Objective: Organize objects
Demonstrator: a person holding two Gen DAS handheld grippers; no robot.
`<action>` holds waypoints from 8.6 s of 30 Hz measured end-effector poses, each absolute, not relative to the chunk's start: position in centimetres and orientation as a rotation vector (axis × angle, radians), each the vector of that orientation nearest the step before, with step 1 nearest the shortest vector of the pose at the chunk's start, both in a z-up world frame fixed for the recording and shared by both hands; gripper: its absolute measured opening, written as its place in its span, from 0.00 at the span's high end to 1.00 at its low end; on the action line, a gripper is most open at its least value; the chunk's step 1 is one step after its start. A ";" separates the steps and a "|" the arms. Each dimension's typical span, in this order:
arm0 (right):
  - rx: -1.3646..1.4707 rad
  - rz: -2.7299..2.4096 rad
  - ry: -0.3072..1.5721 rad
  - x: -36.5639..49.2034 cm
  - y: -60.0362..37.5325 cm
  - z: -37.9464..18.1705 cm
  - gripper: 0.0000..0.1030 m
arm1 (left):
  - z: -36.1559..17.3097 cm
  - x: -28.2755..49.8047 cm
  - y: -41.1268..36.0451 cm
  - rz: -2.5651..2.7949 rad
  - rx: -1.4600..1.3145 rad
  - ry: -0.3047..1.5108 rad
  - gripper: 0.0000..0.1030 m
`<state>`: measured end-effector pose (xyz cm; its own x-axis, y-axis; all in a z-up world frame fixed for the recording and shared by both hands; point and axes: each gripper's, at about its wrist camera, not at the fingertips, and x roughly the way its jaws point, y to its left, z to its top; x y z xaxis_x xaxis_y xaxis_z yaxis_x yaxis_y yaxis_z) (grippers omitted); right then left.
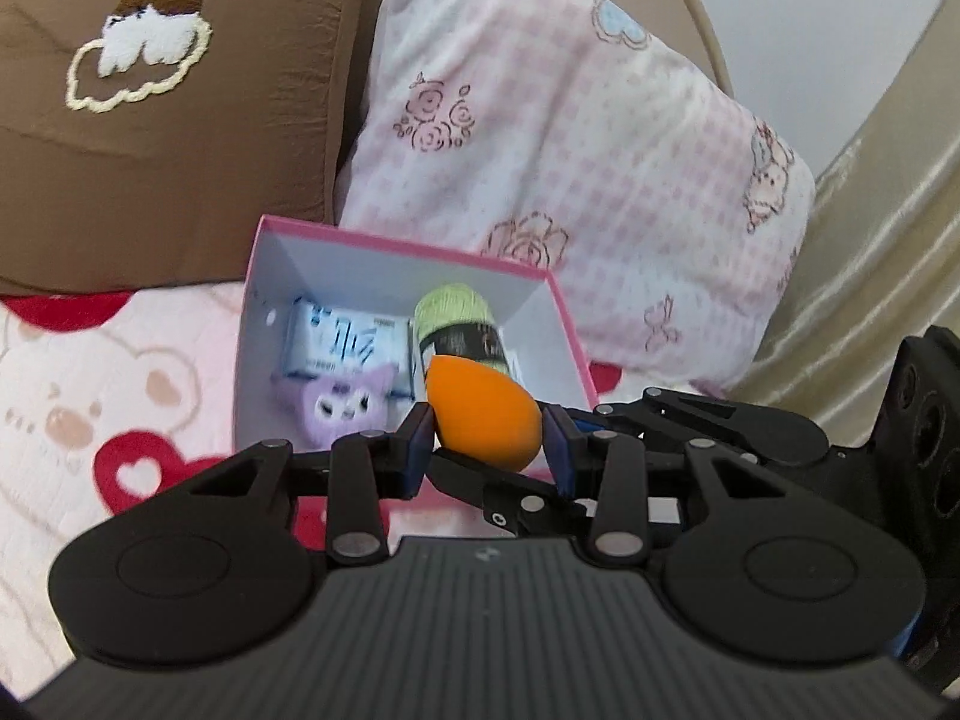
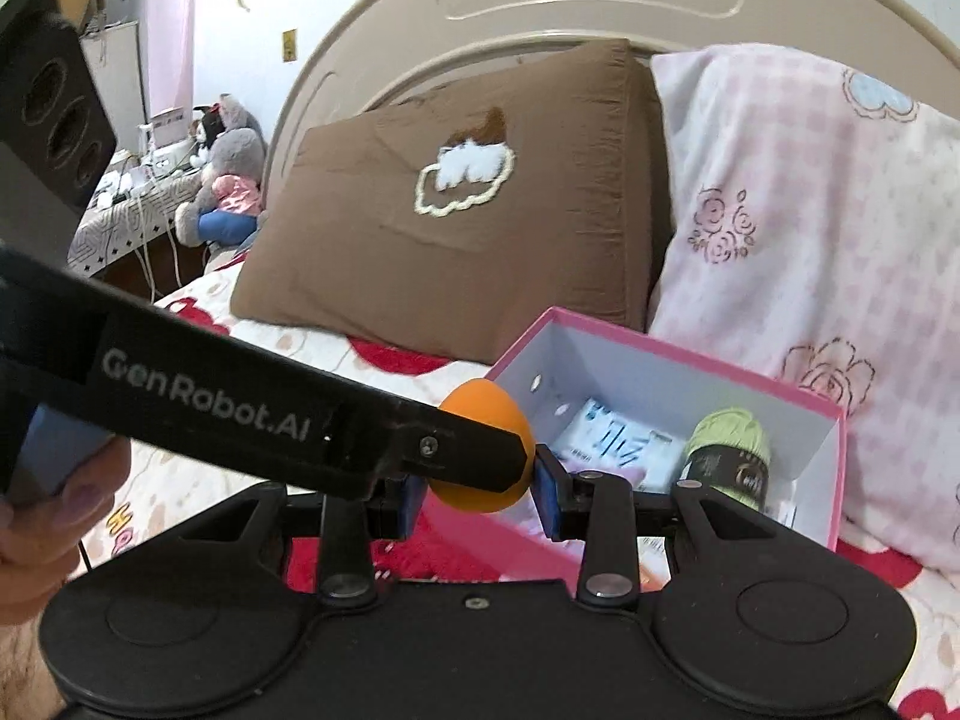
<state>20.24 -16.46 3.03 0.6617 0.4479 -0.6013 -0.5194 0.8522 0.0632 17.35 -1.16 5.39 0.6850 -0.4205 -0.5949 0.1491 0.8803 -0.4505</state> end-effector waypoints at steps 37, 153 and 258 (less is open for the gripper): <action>-0.044 0.409 0.890 32.8 -21.4 -9.1 0.58 | -8.1 32.4 -4.2 -0.280 -0.490 0.952 0.66; -0.012 0.075 0.868 7.6 -21.8 -1.9 0.10 | 1.5 5.2 1.4 0.027 -0.125 1.030 0.03; -0.004 0.077 0.832 5.3 -21.5 -1.2 0.10 | 2.1 4.5 0.9 0.039 -0.043 1.092 0.03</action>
